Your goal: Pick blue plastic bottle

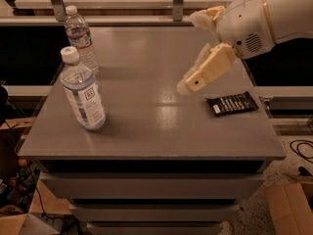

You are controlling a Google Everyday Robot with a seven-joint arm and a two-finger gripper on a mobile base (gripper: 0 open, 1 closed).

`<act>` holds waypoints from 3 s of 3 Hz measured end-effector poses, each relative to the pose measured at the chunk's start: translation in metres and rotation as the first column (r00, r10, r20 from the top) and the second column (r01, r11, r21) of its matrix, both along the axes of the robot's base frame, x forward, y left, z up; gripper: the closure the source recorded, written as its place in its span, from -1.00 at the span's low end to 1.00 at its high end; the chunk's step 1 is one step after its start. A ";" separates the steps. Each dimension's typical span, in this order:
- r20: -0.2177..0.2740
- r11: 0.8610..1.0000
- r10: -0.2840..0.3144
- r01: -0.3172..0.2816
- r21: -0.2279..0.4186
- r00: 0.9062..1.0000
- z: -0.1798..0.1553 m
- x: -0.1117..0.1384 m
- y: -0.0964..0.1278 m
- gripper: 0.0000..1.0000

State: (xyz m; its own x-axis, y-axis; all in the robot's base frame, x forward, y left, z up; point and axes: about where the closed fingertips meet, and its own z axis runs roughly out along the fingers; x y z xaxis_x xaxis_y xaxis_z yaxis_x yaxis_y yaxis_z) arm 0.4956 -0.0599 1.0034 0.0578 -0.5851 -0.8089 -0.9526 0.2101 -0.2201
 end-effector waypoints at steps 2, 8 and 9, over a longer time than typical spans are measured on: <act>-0.025 0.937 0.209 -0.193 0.291 0.978 0.013 -0.013 0.103 -1.00; -0.073 0.832 0.361 -0.286 0.475 0.930 -0.080 -0.001 0.186 -1.00; -0.037 0.785 0.416 -0.339 0.518 0.909 -0.078 -0.005 0.216 -1.00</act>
Offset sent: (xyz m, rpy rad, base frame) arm -0.0232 0.1556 0.0201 0.4321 0.0978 0.3346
